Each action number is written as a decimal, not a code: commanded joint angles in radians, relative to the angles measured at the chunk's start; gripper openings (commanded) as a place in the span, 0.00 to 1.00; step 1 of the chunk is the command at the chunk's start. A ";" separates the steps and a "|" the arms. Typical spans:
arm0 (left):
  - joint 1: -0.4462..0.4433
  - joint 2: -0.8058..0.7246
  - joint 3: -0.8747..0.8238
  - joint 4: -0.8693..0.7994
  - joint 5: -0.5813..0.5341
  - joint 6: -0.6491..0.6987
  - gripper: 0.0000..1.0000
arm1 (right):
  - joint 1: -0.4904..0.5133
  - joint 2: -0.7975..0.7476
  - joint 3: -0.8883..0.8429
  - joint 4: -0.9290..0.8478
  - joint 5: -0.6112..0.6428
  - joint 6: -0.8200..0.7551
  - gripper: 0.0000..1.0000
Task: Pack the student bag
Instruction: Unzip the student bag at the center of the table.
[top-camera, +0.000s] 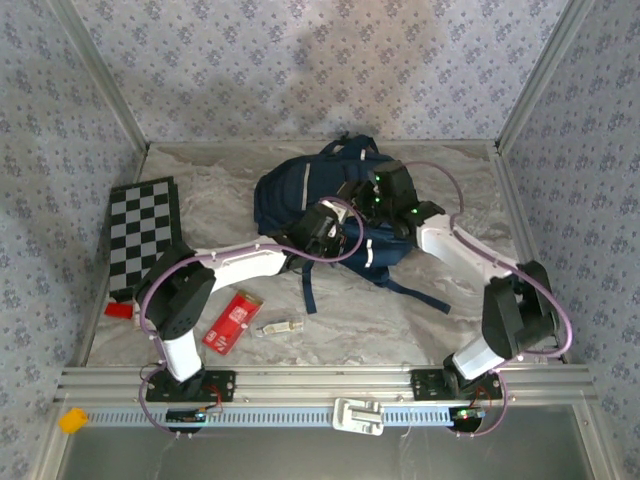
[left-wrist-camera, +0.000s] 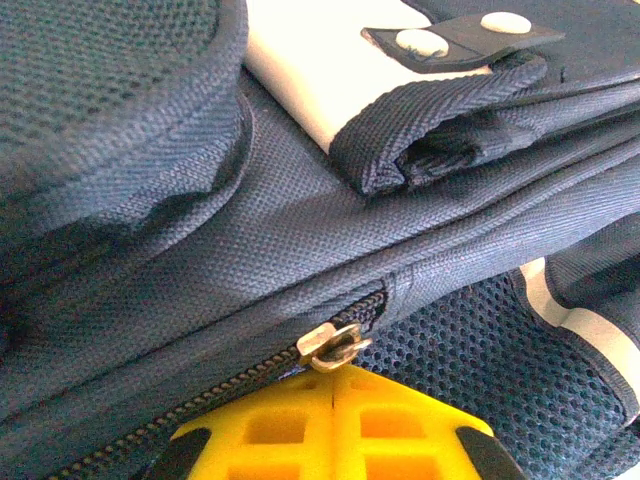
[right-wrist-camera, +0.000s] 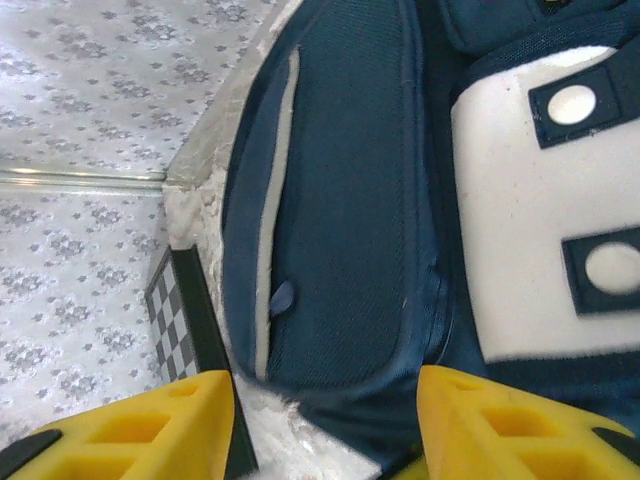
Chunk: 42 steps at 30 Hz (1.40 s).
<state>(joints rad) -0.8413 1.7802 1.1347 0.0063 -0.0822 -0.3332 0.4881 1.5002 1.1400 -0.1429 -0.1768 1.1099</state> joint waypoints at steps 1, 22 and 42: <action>0.020 -0.043 -0.013 0.064 0.041 0.024 0.00 | 0.016 -0.069 -0.059 -0.131 0.063 0.008 0.57; 0.088 -0.088 -0.062 0.056 0.156 0.069 0.00 | 0.073 0.109 -0.107 -0.034 0.221 0.320 0.54; 0.065 -0.154 -0.122 0.041 0.220 0.066 0.11 | 0.043 0.030 -0.110 -0.019 0.162 0.303 0.00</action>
<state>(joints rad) -0.7593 1.6810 1.0225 0.0277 0.1200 -0.2703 0.5407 1.6054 1.0302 -0.1757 -0.0189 1.4055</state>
